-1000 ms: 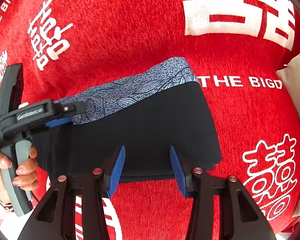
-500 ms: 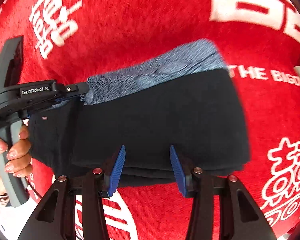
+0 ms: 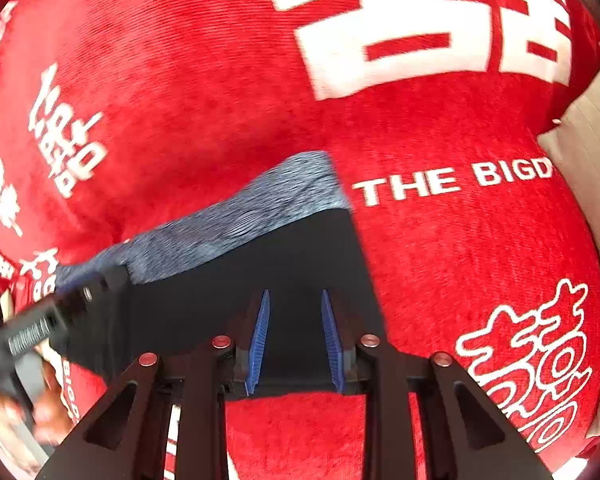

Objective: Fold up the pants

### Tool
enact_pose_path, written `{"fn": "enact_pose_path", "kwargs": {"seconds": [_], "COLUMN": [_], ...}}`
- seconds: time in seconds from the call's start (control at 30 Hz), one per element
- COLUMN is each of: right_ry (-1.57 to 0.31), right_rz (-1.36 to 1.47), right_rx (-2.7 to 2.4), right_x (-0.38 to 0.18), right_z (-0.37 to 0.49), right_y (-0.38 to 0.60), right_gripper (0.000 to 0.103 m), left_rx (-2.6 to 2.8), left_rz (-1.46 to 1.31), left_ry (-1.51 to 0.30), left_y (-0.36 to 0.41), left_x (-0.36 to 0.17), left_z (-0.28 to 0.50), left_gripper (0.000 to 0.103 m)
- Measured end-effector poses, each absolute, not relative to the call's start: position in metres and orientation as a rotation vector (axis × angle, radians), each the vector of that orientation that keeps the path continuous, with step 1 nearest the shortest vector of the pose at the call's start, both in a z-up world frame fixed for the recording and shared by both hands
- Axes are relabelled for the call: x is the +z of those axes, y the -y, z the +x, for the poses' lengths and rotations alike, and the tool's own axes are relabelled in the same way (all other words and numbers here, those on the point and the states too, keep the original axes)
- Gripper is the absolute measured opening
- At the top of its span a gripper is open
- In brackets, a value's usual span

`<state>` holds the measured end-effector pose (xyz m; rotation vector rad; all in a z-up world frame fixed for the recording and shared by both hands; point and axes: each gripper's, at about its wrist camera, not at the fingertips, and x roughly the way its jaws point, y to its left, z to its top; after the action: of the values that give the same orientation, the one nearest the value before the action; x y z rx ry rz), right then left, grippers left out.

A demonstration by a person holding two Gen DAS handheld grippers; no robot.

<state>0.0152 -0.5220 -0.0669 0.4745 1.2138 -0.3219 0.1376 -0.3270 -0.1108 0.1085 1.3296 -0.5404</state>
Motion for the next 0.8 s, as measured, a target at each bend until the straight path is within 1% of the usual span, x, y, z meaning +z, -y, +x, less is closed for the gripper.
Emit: {"fn": "enact_pose_path", "kwargs": {"seconds": [0.17,0.2,0.27,0.37,0.47,0.5,0.53,0.63,0.77,0.8], "right_ry": [-1.257,-1.263,-1.256,-1.256,-1.270,-1.275,-1.280,-1.303,-1.318,-1.315], "right_rz": [0.471,0.453,0.401,0.342,0.367,0.375,0.377,0.356,0.359,0.365], "right_rx": [-0.323,-0.317,-0.314,-0.302,-0.286,-0.274,-0.265,-0.240,-0.189,-0.168], "right_x": [-0.087,-0.091,-0.095,-0.095,-0.091,-0.089,-0.085,-0.078,-0.069,-0.061], "right_z": [0.013,0.011,0.008,0.007,0.005,0.003,0.000,-0.005,-0.007,-0.011], "right_y": [0.517,0.515,0.508,0.502,0.504,0.504,0.505,0.502,0.496,0.496], "right_gripper": [0.029,0.029,0.030,0.031,0.035,0.038,0.041,0.046,0.046,0.046], "left_rx": [-0.493,-0.510,-0.525,-0.503,-0.421,-0.398,-0.372,-0.320,-0.230,-0.209], "left_rz": [0.209,0.204,0.263,0.228,0.216,0.218,0.222,0.212,0.214,0.206], "left_ry": [-1.412,-1.356,-1.325,-1.350,-1.354,-1.355,-1.357,-1.360,-1.345,-1.339], "left_y": [0.333,0.330,0.333,0.332,0.322,0.319,0.316,0.295,0.264,0.246], "left_x": [-0.156,-0.155,-0.152,-0.149,-0.138,-0.135,-0.134,-0.126,-0.110,-0.110], "left_z": [0.112,0.105,0.095,0.095,0.095,0.095,0.094,0.089,0.084,0.083], "left_gripper": [0.075,0.075,0.075,0.075,0.075,0.076,0.082,0.082,0.082,0.082]}}
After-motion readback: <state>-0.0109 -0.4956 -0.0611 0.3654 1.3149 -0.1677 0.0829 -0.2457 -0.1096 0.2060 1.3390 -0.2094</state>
